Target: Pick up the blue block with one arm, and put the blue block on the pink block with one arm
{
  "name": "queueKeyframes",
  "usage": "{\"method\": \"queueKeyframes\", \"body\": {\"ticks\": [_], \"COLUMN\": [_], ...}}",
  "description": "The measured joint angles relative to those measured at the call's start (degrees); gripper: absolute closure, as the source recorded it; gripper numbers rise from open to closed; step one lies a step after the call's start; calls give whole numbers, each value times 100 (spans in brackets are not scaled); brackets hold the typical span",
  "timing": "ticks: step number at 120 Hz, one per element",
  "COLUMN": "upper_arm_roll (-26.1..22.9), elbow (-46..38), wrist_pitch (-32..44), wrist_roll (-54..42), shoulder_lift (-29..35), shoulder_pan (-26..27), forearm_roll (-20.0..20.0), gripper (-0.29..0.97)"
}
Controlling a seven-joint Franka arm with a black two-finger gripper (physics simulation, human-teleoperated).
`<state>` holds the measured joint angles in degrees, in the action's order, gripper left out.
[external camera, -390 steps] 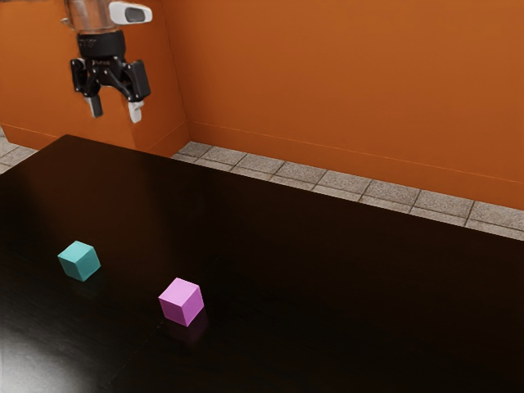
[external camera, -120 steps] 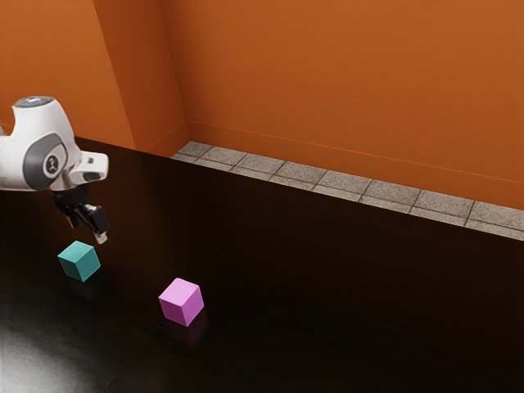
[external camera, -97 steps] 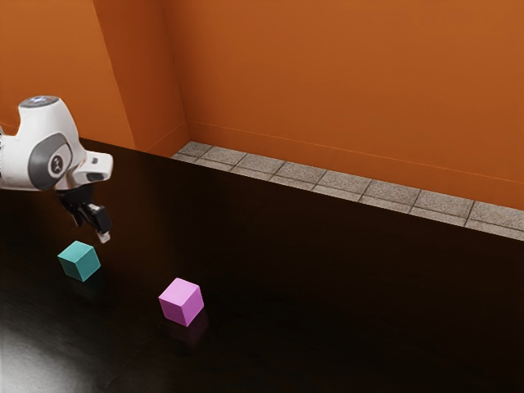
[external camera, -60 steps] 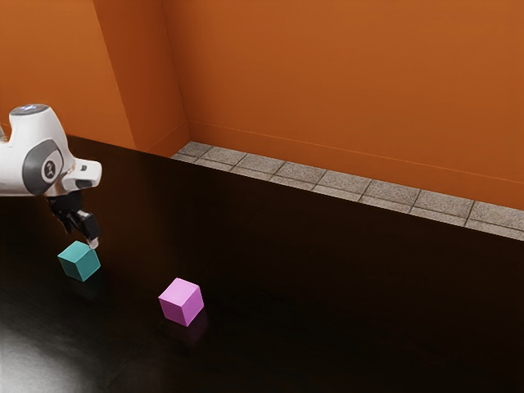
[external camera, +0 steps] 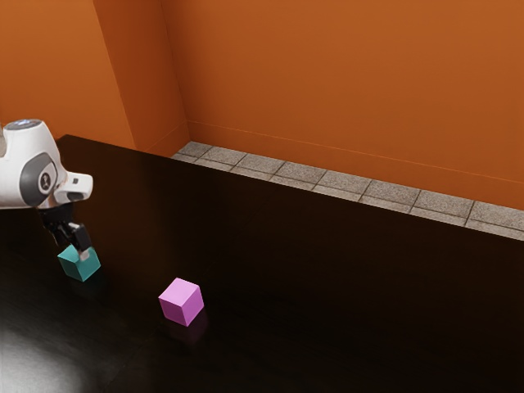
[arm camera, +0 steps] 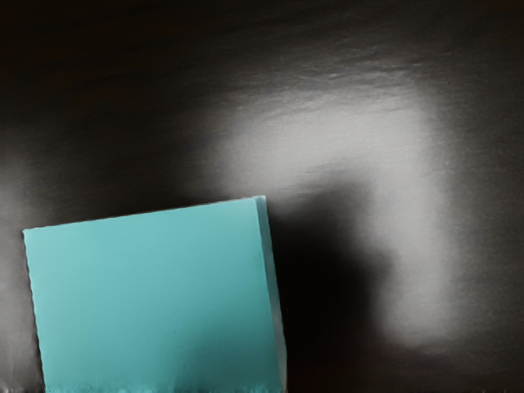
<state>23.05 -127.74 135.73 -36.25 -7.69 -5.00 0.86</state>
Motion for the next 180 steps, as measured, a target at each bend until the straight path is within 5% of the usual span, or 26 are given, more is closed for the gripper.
{"method": "queueKeyframes", "body": {"ticks": [180], "upper_arm_roll": [26], "elbow": [577], "wrist_pitch": [49], "wrist_roll": [-591], "shoulder_lift": [-1049], "shoulder_pan": [-20], "forearm_roll": [431], "gripper": [1]}}
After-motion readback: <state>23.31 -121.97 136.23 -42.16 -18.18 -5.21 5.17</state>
